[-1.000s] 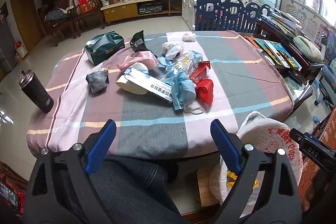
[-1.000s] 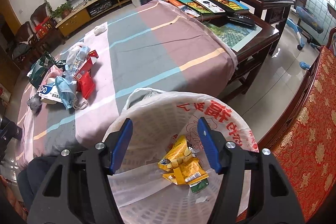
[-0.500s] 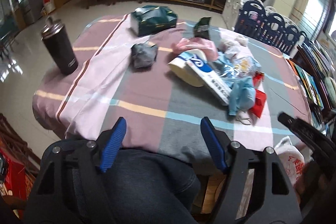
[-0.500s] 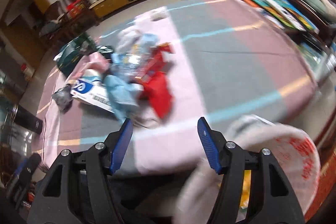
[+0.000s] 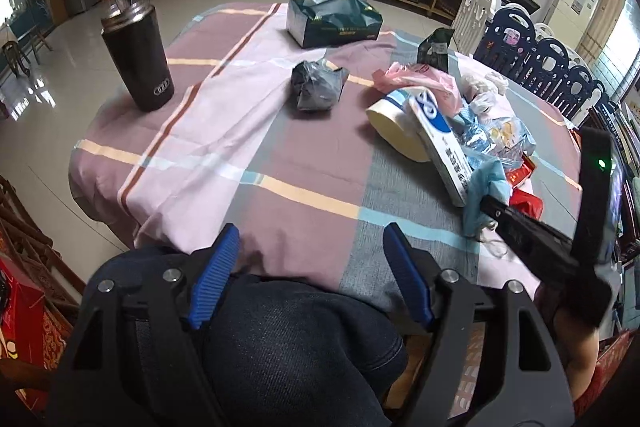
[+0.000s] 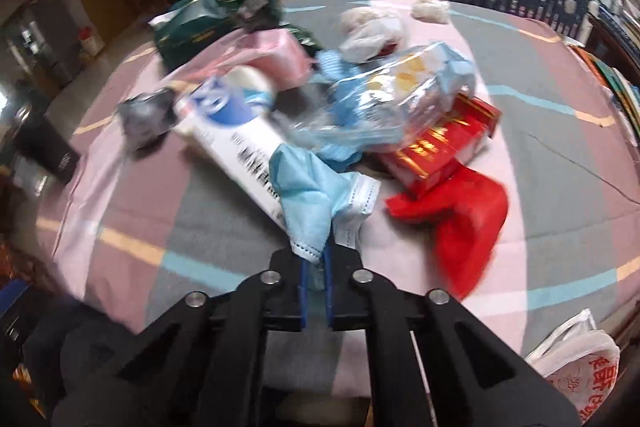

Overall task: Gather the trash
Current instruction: 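Grasp the blue face mask with the right tool while the left tool grasps the white toothpaste box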

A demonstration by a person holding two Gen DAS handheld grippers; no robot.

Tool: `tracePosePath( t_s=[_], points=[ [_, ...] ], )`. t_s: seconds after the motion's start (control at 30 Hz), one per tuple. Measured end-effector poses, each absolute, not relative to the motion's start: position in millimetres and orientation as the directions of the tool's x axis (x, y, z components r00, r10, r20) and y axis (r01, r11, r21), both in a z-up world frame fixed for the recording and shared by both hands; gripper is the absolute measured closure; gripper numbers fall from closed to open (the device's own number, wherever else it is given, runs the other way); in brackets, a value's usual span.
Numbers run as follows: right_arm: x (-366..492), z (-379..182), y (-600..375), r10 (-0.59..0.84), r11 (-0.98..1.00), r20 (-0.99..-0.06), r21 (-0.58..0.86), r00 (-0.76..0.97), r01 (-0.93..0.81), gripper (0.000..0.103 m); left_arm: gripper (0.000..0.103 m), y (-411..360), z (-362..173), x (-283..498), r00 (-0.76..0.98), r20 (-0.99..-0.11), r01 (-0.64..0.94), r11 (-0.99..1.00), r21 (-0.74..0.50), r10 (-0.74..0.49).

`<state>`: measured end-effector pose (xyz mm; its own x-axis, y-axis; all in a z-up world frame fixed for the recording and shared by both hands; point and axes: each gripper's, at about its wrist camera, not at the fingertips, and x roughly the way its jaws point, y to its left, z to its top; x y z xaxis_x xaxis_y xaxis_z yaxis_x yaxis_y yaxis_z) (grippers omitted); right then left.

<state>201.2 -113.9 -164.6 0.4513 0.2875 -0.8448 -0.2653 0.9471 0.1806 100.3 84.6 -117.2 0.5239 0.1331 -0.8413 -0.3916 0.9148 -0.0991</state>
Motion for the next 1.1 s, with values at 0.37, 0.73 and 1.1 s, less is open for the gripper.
tracePosePath(
  t_s=[0.37, 0.73, 1.1],
  points=[
    [169.7, -138.5, -151.7, 0.459, 0.888, -0.772, 0.405, 0.439, -0.217, 0.097, 0.021, 95.5, -123.9, 120.1, 0.51, -0.851, -0.452, 0.881, -0.141, 0.125],
    [133.8, -120.2, -265.4, 0.35, 0.91, -0.761, 0.414, 0.546, -0.006, 0.097, 0.013, -14.3, -168.6, 251.7, 0.42, -0.906, -0.271, 0.946, -0.176, -0.048],
    [121.8, -124.7, -283.6, 0.371, 0.897, -0.758, 0.442, 0.537, 0.003, 0.097, 0.056, -9.8, -190.5, 280.4, 0.408, -0.912, -0.253, 0.955, -0.152, -0.037]
  ],
)
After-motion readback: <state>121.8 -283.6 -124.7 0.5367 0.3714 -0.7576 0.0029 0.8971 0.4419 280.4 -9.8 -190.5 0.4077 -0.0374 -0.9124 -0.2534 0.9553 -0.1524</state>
